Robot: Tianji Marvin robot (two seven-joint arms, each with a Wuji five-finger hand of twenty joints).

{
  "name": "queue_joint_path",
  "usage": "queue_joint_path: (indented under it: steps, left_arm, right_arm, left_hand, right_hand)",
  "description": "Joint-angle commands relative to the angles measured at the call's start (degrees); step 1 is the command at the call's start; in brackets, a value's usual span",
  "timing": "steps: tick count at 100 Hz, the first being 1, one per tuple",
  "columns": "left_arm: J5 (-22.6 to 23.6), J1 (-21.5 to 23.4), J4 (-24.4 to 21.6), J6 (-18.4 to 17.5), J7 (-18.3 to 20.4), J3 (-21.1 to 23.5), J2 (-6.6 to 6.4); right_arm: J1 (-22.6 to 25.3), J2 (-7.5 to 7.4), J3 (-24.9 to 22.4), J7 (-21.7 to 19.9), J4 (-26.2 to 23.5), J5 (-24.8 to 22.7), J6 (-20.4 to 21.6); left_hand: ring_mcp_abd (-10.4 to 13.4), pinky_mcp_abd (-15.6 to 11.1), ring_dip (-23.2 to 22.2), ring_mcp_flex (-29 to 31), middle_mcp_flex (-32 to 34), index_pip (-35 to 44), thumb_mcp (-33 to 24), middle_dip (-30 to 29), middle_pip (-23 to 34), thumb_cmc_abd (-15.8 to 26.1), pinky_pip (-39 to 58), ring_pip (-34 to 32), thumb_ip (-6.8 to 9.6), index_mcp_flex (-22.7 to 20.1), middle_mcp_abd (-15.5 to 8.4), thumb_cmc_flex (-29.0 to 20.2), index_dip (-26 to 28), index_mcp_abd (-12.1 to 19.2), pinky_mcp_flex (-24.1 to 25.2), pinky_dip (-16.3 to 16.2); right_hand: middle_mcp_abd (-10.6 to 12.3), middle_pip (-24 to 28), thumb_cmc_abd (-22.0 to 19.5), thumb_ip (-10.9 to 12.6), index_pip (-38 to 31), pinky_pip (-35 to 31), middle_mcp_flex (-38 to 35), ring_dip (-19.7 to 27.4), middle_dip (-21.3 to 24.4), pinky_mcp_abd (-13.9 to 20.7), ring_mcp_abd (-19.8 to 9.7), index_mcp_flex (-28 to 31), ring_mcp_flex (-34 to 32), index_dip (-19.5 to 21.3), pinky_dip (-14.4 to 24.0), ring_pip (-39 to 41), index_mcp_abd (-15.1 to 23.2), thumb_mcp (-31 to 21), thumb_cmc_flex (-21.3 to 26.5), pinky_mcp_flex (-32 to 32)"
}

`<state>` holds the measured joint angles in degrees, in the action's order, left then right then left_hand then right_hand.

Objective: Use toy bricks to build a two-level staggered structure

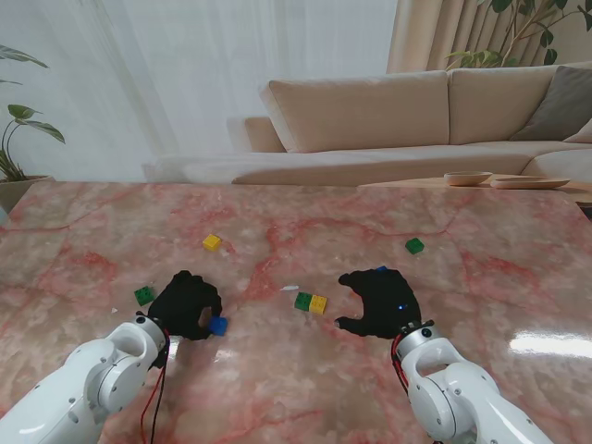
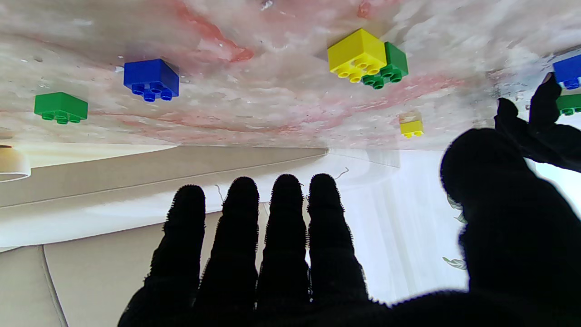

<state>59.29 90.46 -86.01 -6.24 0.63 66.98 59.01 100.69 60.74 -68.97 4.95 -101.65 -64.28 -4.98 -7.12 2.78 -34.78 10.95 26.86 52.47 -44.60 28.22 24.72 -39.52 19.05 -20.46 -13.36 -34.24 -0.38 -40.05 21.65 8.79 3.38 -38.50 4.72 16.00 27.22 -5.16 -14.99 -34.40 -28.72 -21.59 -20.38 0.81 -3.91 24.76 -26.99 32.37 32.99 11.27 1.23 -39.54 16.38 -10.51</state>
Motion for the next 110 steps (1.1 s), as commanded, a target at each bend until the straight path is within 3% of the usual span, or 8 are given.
queue_joint_path:
  steps: [1,47,72,110]
  left_arm:
    - [-0.4,-1.6,0.2,0.6,-0.4,-1.1,0.68]
    - [-6.7,-15.9,8.7,7.0,-2.8,-16.6,2.44]
    - [-12.2,-23.2,14.6,10.5,-4.9,-25.3,4.58]
    - [-21.1,-31.2,24.1,11.4,-6.8,-34.7,8.78]
  right_arm:
    - [0.5,0.11,-0.1,-0.6,0.3,0.0,-0.3]
    - [1.8,0.09,-1.7,-0.8,-0.1,-0.3,-0.1]
    - [2.5,0.06,-2.7,-1.2,-0.2,-0.4,0.0]
    - [3.6,0.06,-3.8,-1.5,-0.9,-0.8,-0.3]
  left_hand:
    - [1.2,-0.5,-0.9,0.9,0.6,8.0,-2.8,0.6,1.0,6.2,1.1,-0.8,1.85,-8.4,-0.5,-2.2,2.9,6.5,0.3,0.3]
    - [0.8,-0.3,-1.0,0.7,0.6,7.9,-2.4,0.9,1.0,6.4,1.1,-0.8,1.88,-8.1,0.0,-2.8,3.6,5.2,0.5,0.3]
    - [0.5,-0.2,-1.1,0.5,0.4,7.9,-2.0,1.2,1.3,6.5,0.7,-0.9,2.01,-7.9,0.3,-2.9,3.7,4.4,0.7,0.2]
    - [0.5,-0.2,-1.3,0.4,0.4,8.1,-2.3,1.5,1.5,6.1,0.6,-1.1,2.12,-8.1,0.3,-3.1,3.9,4.5,0.6,-0.2]
  right_hand:
    - [-0.5,-1.0,-0.6,1.2,0.1,0.4,-0.3,0.3,0.1,-0.9,0.2,0.7,1.4,-0.5,1.1,-0.4,0.5,-1.1,-0.7,0.3]
    - [-0.6,-1.0,-0.6,1.2,0.1,0.4,-0.3,0.3,0.2,-0.9,0.2,0.7,1.4,-0.5,1.1,-0.4,0.6,-1.1,-0.7,0.3]
    - [-0.5,-1.0,-0.6,1.2,0.1,0.4,-0.3,0.3,0.1,-0.9,0.2,0.7,1.4,-0.5,1.1,-0.4,0.6,-1.1,-0.6,0.3]
    - [-0.6,-1.0,-0.6,1.1,0.1,0.4,-0.3,0.3,0.1,-0.9,0.2,0.7,1.4,-0.5,1.1,-0.4,0.5,-1.2,-0.5,0.3]
